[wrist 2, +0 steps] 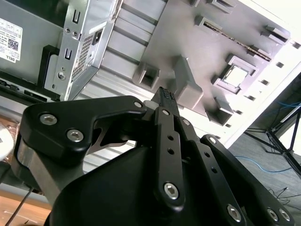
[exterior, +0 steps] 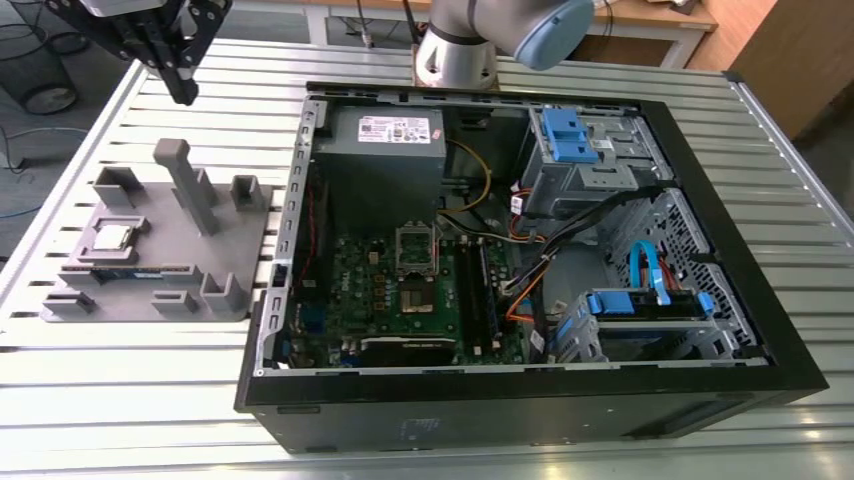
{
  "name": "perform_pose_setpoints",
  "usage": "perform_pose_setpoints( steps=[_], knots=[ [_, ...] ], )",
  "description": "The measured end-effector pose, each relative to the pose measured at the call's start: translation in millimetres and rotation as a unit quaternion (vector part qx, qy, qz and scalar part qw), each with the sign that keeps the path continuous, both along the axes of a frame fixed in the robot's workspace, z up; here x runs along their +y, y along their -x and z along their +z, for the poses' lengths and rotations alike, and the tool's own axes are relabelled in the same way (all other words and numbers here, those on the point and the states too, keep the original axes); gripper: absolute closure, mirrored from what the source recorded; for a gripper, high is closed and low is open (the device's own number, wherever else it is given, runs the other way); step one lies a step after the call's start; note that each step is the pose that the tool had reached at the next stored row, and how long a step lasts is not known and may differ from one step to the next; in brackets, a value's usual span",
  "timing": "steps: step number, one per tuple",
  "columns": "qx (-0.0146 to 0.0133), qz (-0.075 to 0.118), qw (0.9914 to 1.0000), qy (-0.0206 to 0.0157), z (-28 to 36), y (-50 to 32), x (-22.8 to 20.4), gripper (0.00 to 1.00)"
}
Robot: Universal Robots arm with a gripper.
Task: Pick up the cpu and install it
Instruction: 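Reach for the cpu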
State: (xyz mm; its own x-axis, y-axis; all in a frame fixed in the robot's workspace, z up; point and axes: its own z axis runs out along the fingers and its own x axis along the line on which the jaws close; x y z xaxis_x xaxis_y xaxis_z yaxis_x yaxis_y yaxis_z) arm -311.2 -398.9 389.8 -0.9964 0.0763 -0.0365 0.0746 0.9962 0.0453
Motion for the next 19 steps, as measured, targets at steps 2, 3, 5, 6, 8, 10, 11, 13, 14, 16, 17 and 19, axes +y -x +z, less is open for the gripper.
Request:
perform_pose_setpoints(
  steps=[2,3,5,6,8,10,11,13,14,16,17,19],
  knots=[
    [-0.0001,0.000,1.00000,0.0000,-0.2,3.8,0.0,0.89],
    [-0.0002,0.000,1.00000,0.0000,-0.3,5.6,0.0,0.89],
    [-0.0003,0.000,1.00000,0.0000,-0.4,9.5,0.0,0.89],
    [-0.0003,0.000,1.00000,0.0000,-0.4,11.4,0.0,0.89],
    [-0.0004,0.000,1.00000,0.0000,-0.6,15.3,0.0,0.89],
    [-0.0005,0.000,1.00000,0.0000,-0.8,19.4,0.0,0.89],
    [-0.0006,0.000,1.00000,0.0000,-1.0,21.4,0.0,0.89],
    [-0.0007,0.000,1.00000,0.0000,-1.2,25.3,0.0,0.89],
    [-0.0007,0.000,1.00000,0.0000,-1.3,27.2,0.0,0.89],
    [-0.0008,0.000,1.00000,0.0000,-1.5,31.3,0.0,0.89],
    [-0.0008,0.000,1.00000,0.0000,-1.7,33.2,0.0,0.89],
    [-0.0008,0.000,1.00000,0.0000,-1.9,37.0,0.0,0.89]
  ],
)
